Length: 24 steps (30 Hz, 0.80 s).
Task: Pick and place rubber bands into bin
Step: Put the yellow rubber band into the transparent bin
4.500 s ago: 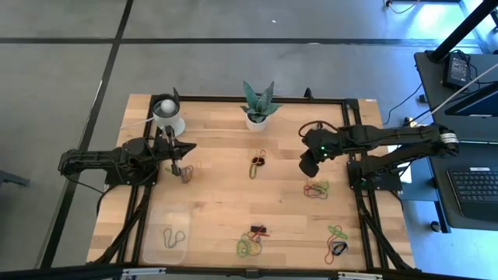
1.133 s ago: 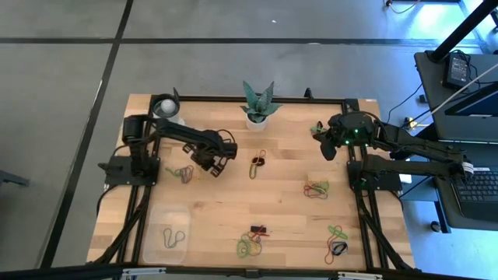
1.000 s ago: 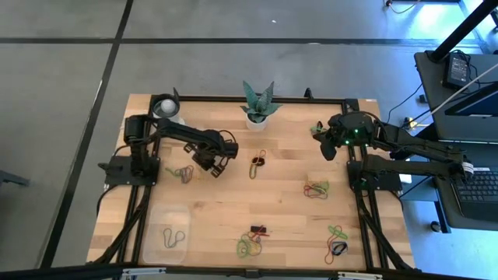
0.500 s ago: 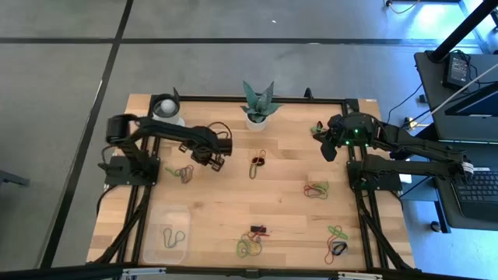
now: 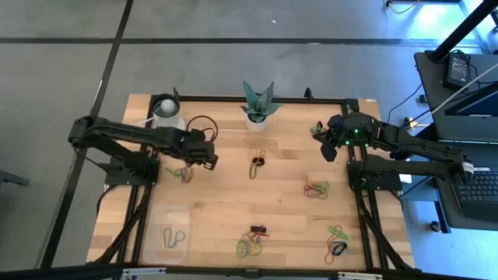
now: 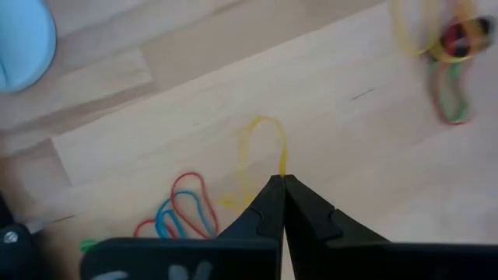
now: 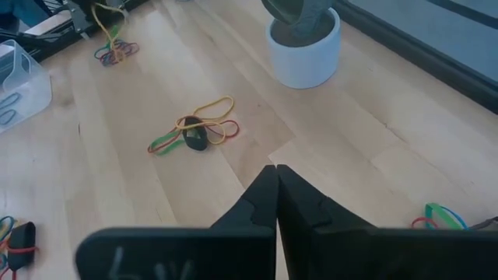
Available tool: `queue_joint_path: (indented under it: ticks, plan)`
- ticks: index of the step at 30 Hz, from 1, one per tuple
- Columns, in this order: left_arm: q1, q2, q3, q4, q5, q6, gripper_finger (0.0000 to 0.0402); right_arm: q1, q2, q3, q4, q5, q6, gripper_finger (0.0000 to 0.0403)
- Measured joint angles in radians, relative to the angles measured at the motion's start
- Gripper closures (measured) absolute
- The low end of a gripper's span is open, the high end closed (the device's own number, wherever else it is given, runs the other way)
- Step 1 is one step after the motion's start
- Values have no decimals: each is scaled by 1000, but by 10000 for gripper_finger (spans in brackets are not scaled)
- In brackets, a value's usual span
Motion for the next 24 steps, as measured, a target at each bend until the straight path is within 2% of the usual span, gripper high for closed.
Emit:
queue_joint_path:
  ticks: [6, 12, 14, 20, 24]
  plan:
    - [-75, -91, 1, -1, -71, -9, 400, 0, 0, 0, -5, -27, 33, 398]
    - [-162, -150, 2, -1, -73, 174, 400, 25, 1, 0, -12, -60, 110, 398]
    - [-190, -159, 8, -5, -50, 219, 400, 42, 8, 0, -12, -54, 109, 398]
    - [-266, -163, 87, -6, 110, 341, 400, 61, 62, 0, -12, -7, 184, 398]
    - [-351, -163, 160, -7, 121, 389, 400, 61, 121, 0, -11, -3, 219, 398]
